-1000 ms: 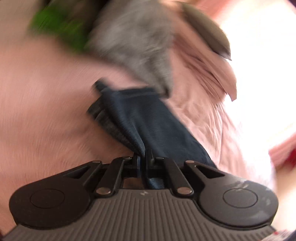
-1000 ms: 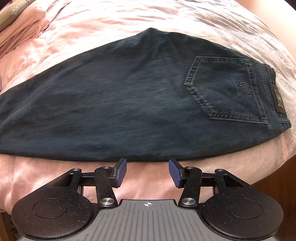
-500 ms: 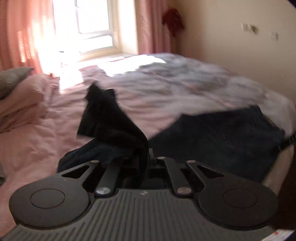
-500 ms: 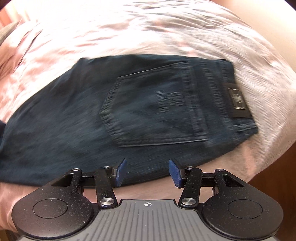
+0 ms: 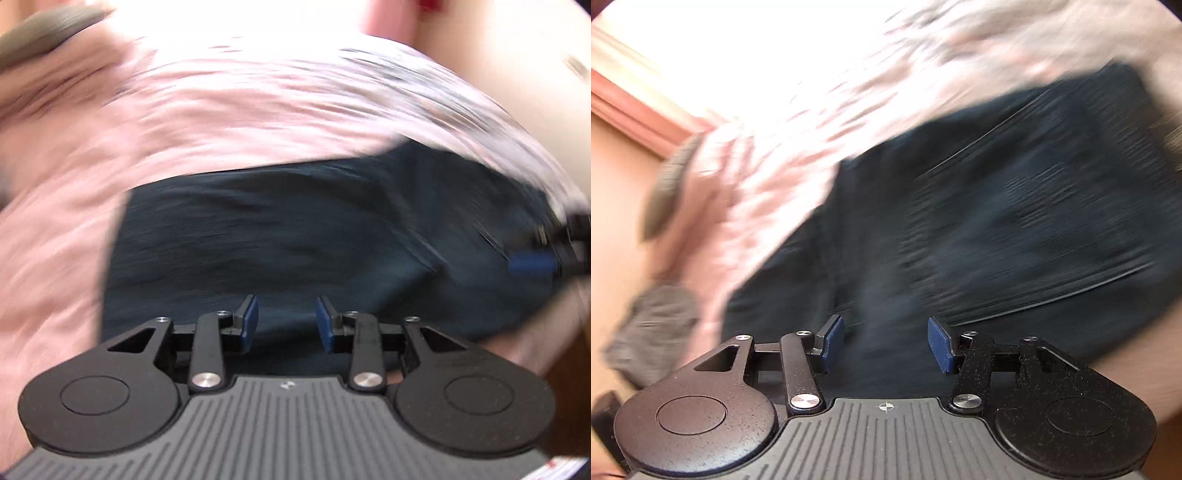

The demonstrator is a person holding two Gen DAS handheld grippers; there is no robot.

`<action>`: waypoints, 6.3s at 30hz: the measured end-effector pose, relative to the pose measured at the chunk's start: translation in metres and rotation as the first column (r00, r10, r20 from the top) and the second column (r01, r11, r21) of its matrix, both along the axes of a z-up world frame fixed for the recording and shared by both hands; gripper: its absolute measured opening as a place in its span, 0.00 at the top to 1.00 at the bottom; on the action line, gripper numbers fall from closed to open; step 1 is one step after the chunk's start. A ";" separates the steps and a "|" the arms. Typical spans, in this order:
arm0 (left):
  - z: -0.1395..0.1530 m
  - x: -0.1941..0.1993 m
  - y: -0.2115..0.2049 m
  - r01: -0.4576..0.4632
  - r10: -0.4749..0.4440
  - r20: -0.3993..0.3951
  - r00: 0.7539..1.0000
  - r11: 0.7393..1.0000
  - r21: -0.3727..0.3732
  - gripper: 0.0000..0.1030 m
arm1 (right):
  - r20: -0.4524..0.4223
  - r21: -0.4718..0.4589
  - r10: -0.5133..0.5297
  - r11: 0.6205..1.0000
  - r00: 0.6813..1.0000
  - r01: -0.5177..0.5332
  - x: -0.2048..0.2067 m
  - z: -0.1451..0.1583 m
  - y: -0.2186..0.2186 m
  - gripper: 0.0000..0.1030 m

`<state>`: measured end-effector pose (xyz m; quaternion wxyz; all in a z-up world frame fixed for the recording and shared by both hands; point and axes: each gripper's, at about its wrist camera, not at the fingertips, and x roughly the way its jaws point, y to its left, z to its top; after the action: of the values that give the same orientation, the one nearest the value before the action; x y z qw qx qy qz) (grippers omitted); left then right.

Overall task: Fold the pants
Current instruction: 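Lift and fold the hem over toward the waistband with the left gripper, then release the hem with the left gripper while the right gripper grasps the waistband edge, then open the right gripper and release the folded jeans, then grasp the folded jeans edge with the right gripper and fold it over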

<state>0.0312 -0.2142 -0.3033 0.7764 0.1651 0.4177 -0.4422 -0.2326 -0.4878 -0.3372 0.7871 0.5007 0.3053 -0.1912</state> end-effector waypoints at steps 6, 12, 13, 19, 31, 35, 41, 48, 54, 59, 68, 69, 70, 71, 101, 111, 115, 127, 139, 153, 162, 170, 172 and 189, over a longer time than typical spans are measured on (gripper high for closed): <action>0.000 0.068 0.047 -0.273 0.267 -0.154 0.951 0.962 -0.023 0.70 | -0.072 -0.086 0.128 0.987 0.989 -0.134 0.065 -0.024 0.003 0.54; -0.009 0.112 0.082 -0.400 0.376 -0.278 0.884 0.916 -0.036 0.70 | -0.010 -0.036 0.167 0.985 0.986 -0.168 0.078 -0.038 -0.004 0.53; -0.011 0.117 0.084 -0.410 0.383 -0.290 0.877 0.912 -0.035 0.70 | -0.005 -0.036 0.178 0.983 0.984 -0.178 0.080 -0.040 -0.003 0.54; -0.018 0.129 0.090 -0.398 0.368 -0.329 0.870 0.917 -0.027 0.70 | -0.033 -0.064 0.167 0.984 0.985 -0.169 0.081 -0.036 0.012 0.81; -0.011 0.136 0.067 -0.211 0.194 -0.275 0.942 0.977 -0.032 0.70 | -0.217 -0.159 -0.022 0.987 0.976 -0.013 0.032 -0.004 0.058 0.86; -0.017 0.134 0.064 -0.180 0.170 -0.266 0.949 0.984 -0.012 0.70 | -0.303 -0.282 0.027 0.952 0.953 -0.117 0.039 -0.004 0.072 0.86; -0.019 0.135 0.063 -0.152 0.146 -0.265 0.953 0.988 -0.002 0.70 | -0.338 -0.325 -0.028 0.941 0.941 -0.089 0.039 -0.004 0.077 0.90; 0.004 0.131 0.044 -0.047 0.047 -0.144 0.989 0.999 0.002 0.72 | -0.487 -0.417 -0.066 0.894 0.871 -0.166 0.068 0.015 0.078 0.87; 0.008 0.131 -0.013 0.084 -0.092 -0.090 0.992 0.993 -0.084 0.74 | -0.316 -0.530 -0.097 0.843 0.944 -0.090 0.091 0.028 0.052 0.87; -0.036 0.141 -0.075 0.121 -0.122 -0.075 0.990 0.992 -0.024 0.74 | -0.372 -0.503 -0.044 0.849 0.927 -0.162 0.131 -0.019 0.025 0.86; 0.006 0.123 -0.002 0.079 -0.083 -0.085 0.993 0.996 -0.052 0.79 | -0.317 -0.500 -0.014 0.852 0.948 -0.154 0.072 0.019 0.075 0.86; 0.008 0.116 0.012 0.078 -0.082 -0.099 0.992 0.996 -0.045 0.79 | -0.318 -0.481 0.010 0.860 0.948 -0.171 0.066 0.020 0.085 0.86; 0.007 0.108 0.024 0.079 -0.082 -0.116 0.990 0.996 -0.028 0.79 | -0.328 -0.461 0.037 0.866 0.944 -0.194 0.062 0.018 0.095 0.86; 0.002 0.101 0.034 0.082 -0.082 -0.139 0.987 0.997 -0.004 0.79 | -0.353 -0.442 0.059 0.869 0.934 -0.221 0.064 0.011 0.104 0.86; 0.010 0.141 0.003 -0.092 0.070 -0.413 0.908 0.995 -0.033 0.95 | -0.413 -0.380 -0.248 0.921 0.876 0.082 -0.059 0.039 -0.007 0.85; 0.164 -0.014 -0.084 -0.178 0.170 -0.187 0.967 0.984 -0.025 0.96 | -0.348 -0.362 -0.144 0.932 0.926 0.009 -0.144 0.088 -0.108 0.85; 0.207 -0.092 -0.148 -0.141 0.134 -0.170 0.976 0.989 -0.033 0.96 | -0.346 -0.399 -0.159 0.917 0.925 0.008 -0.194 0.110 -0.159 0.85; 0.186 -0.249 -0.297 0.115 -0.161 -0.359 0.920 0.983 -0.146 0.71 | -0.307 -0.379 -0.291 0.911 0.906 0.164 -0.307 0.129 -0.225 0.85; 0.066 -0.126 -0.176 -0.252 0.294 -0.242 0.925 0.949 0.190 0.71 | -0.088 -0.038 -0.034 0.999 0.995 0.031 -0.221 0.025 -0.218 0.73; 0.023 -0.145 -0.171 -0.190 0.228 -0.282 0.932 0.969 0.155 0.71 | -0.026 -0.259 0.073 0.963 0.997 -0.077 -0.196 0.030 -0.175 1.00; 0.018 -0.155 -0.193 -0.101 0.133 -0.207 0.969 0.982 0.160 0.71 | -0.208 -0.306 -0.093 0.952 0.974 0.025 -0.198 0.000 -0.165 0.99; 0.027 -0.144 -0.216 -0.031 0.046 -0.122 0.991 0.993 0.116 0.71 | -0.186 -0.418 -0.109 0.908 0.976 0.022 -0.180 0.024 -0.185 0.72; 0.026 -0.138 -0.225 -0.026 0.037 -0.109 0.993 0.995 0.101 0.71 | -0.125 -0.398 -0.116 0.916 0.985 0.057 -0.172 0.019 -0.203 0.66; 0.020 -0.121 -0.281 0.047 -0.046 -0.034 0.998 0.999 0.013 0.72 | -0.283 -0.502 -0.136 0.865 0.950 -0.026 -0.119 -0.013 -0.231 0.77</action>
<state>-0.0900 -0.4954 -0.2829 0.7576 0.1725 0.4298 -0.4600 -0.3511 -0.7186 -0.3502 0.8262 0.2526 0.3500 -0.3620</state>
